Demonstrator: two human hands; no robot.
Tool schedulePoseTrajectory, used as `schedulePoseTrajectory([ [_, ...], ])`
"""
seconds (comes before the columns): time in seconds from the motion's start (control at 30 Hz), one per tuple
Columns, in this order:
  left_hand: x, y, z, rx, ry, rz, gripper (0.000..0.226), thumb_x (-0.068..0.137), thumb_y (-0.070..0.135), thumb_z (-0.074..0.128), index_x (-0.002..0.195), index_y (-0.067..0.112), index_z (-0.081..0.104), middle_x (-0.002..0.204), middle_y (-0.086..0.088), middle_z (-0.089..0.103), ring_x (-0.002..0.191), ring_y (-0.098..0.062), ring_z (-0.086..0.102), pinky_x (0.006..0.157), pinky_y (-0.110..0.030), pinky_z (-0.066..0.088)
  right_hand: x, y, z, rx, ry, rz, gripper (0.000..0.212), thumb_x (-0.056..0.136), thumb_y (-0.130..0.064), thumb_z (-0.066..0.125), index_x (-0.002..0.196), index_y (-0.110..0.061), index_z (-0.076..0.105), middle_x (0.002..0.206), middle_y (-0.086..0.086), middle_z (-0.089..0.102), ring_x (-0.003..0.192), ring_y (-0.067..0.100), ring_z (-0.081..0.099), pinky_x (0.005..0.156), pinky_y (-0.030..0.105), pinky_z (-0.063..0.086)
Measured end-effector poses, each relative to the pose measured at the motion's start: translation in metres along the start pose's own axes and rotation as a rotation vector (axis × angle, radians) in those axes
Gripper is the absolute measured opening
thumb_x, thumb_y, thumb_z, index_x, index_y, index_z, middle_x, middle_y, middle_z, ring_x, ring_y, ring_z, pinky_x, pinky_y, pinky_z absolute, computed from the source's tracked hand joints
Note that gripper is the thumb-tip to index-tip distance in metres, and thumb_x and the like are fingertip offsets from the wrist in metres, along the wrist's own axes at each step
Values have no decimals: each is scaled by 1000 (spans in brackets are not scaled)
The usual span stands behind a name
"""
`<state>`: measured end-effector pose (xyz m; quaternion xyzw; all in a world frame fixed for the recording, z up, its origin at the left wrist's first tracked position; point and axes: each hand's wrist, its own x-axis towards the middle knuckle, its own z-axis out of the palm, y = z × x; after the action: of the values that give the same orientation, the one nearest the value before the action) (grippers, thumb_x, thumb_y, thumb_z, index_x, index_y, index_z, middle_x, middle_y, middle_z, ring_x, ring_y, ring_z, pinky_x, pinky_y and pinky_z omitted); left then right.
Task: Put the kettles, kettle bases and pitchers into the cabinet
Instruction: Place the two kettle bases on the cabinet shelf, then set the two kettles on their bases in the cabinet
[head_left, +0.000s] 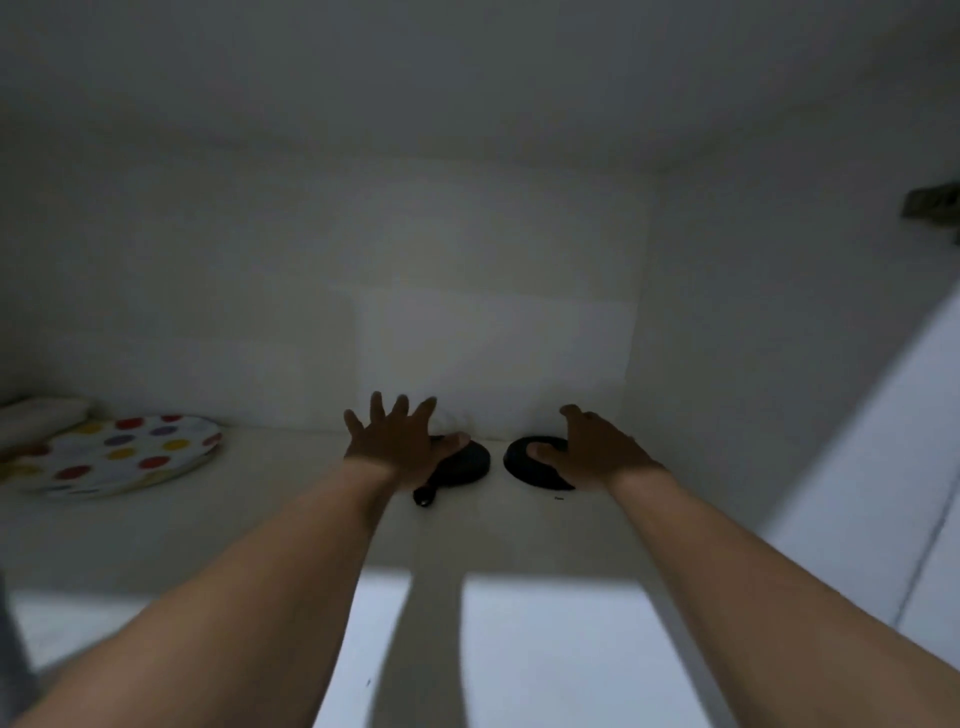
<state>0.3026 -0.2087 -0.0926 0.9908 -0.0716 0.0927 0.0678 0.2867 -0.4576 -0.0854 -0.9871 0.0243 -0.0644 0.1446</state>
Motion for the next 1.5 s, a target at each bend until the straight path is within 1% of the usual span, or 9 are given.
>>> schedulePoseTrajectory([
  [0.1,-53,-7,-30,-16,7,-12,85,87,80,21,157,35,4,167,-4,4,152,-35,-6,118,-63,-1,-43,-29,-20,-11,15,-19,90,88,-72,49,156,-22,19,154,12,38,136,36,43,112,54,35],
  [0.23,-141,-20,-53,34,56,3,83,89,78,23,157,32,11,165,-10,13,151,-38,3,118,-63,11,-112,-69,-35,-19,69,-112,88,87,-71,49,154,-21,24,152,12,43,137,35,42,111,54,37],
  [0.3,-182,-32,-62,26,69,0,82,90,76,24,157,29,14,164,-11,16,151,-38,6,118,-62,14,-142,-89,-38,-21,71,-152,88,88,-70,49,155,-19,23,156,12,39,141,35,39,112,53,37],
  [0.53,-332,-106,-105,84,176,-138,83,91,74,21,156,23,22,164,-11,17,152,-34,7,119,-59,12,-239,-184,-34,25,48,-366,84,89,-68,50,152,-14,32,157,12,40,142,34,39,113,54,35],
  [0.83,-517,-225,-147,191,202,-511,81,92,73,17,158,25,14,166,-14,5,152,-36,-1,119,-64,6,-352,-354,17,64,-35,-693,87,92,-66,48,159,-19,18,166,9,19,153,33,17,119,61,20],
  [0.97,-587,-267,-156,223,185,-671,80,93,72,17,158,25,12,165,-15,6,152,-38,-1,118,-64,7,-396,-430,46,106,-89,-855,86,89,-67,50,155,-16,27,162,13,28,149,35,26,116,57,28],
  [1.07,-646,-296,-157,184,181,-838,79,94,71,20,157,25,14,166,-13,4,152,-36,-4,118,-65,5,-436,-490,72,153,-165,-992,87,87,-69,50,154,-18,26,159,15,32,146,35,31,114,57,32],
  [1.33,-757,-356,-147,129,189,-1141,77,95,69,22,158,27,11,166,-9,3,152,-35,-5,118,-64,3,-524,-595,129,185,-308,-1241,84,93,-66,47,156,-18,21,161,12,29,146,33,31,114,54,33],
  [1.5,-823,-377,-127,122,247,-1325,73,95,68,26,157,28,18,166,-8,9,152,-34,0,118,-63,11,-581,-643,176,185,-441,-1391,83,93,-65,48,156,-20,21,161,12,30,144,35,34,112,52,37],
])
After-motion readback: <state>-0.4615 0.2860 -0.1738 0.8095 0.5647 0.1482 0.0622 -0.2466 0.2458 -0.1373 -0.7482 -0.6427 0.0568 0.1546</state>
